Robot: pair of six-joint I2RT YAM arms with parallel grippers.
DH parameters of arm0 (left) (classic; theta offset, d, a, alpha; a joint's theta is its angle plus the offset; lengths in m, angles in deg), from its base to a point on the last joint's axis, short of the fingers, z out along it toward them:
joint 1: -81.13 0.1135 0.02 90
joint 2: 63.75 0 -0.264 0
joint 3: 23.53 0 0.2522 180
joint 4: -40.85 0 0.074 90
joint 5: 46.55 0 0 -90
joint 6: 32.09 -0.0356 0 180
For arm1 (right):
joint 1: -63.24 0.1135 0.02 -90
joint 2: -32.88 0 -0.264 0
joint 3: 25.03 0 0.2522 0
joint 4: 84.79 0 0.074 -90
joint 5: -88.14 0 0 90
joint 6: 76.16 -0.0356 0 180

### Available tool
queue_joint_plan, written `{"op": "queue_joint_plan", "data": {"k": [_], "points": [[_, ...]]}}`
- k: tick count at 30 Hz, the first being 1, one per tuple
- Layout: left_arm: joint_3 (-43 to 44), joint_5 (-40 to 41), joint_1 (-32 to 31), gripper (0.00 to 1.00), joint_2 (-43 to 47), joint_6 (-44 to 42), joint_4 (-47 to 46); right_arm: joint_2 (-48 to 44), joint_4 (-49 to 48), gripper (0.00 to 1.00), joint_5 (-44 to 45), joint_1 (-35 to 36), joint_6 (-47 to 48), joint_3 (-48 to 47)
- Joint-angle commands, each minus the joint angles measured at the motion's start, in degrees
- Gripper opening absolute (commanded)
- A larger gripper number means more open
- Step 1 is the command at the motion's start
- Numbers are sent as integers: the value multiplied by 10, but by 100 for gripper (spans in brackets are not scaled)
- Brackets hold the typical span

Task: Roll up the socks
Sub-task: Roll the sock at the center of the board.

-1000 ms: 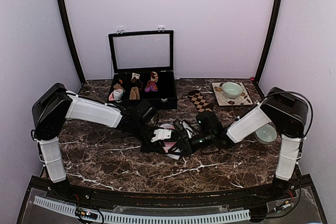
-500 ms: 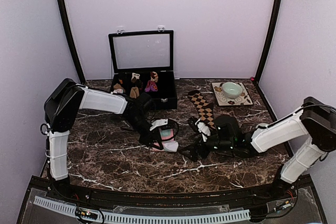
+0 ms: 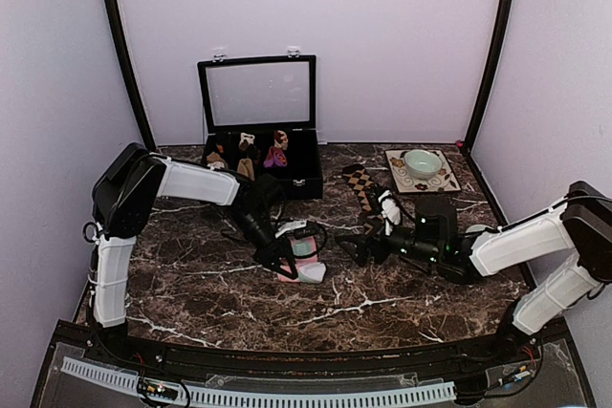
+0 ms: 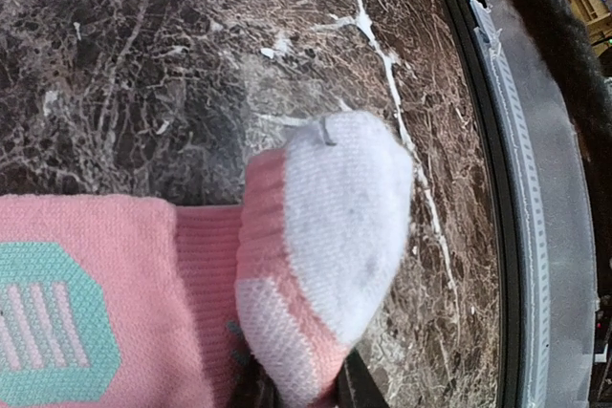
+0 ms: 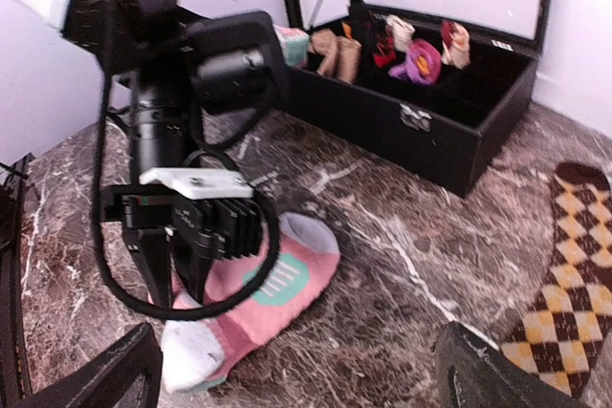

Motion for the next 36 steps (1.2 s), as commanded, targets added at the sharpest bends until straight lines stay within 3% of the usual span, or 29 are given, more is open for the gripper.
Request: {"op": "queue_joint_plan", "data": {"k": [1, 11, 18, 20, 23, 36], "points": [[-16, 2, -7, 17, -40, 10, 64, -5, -105, 99, -54, 29, 104, 57], [1, -57, 11, 20, -83, 21, 104, 13, -10, 84, -103, 81, 202, 37], [-6, -27, 17, 20, -89, 31, 90, 72, 55, 68, -166, 94, 237, -44], [-5, -18, 18, 20, -88, 33, 86, 101, 71, 68, -166, 97, 237, -67], [-3, -7, 17, 19, -88, 33, 83, 128, 94, 57, -205, 103, 246, -96], [-2, 6, 17, 25, -87, 15, 96, 199, 141, 59, -172, 108, 314, -162]]}}
